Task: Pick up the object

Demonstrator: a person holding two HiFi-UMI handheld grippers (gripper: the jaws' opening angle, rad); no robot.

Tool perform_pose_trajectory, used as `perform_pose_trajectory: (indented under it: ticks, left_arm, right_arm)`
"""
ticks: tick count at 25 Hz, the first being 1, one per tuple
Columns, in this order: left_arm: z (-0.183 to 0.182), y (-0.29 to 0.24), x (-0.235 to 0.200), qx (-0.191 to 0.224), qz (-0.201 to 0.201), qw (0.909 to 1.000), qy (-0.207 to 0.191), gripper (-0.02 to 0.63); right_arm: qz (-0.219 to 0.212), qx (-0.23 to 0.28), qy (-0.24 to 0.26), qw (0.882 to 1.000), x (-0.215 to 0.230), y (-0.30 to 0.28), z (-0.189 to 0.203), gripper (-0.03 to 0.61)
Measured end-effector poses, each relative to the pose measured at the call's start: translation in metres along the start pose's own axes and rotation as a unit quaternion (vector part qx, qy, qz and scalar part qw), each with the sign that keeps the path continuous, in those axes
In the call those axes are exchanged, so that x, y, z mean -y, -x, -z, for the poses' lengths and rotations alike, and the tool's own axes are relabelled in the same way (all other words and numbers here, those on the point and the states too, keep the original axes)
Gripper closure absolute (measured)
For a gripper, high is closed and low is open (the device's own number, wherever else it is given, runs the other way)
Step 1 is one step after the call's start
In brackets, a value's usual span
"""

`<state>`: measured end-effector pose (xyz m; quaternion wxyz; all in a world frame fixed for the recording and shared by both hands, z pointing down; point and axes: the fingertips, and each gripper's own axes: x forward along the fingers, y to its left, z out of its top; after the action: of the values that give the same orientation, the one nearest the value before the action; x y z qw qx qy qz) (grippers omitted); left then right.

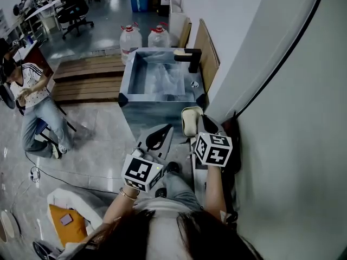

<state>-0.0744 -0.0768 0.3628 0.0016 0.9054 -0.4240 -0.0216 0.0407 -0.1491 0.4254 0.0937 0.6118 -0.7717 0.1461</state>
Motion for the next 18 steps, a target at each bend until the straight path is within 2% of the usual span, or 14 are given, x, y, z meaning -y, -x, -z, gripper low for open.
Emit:
perform_pose_trajectory:
  ticks: [9, 18]
  left_arm:
    - [-0.011, 0.017, 0.017, 0.016, 0.01, 0.9998, -0.001, 0.604]
    - [-0.016, 0.02, 0.036, 0.015, 0.008, 0.9998, -0.001, 0.604]
  right_arm:
    - [0.007, 0.025, 0.002, 1.0, -0.01, 0.045, -0.008, 0.545]
    - [0.006, 0.046, -0.004, 0.999, -0.005, 0.081, -0.017, 0.545]
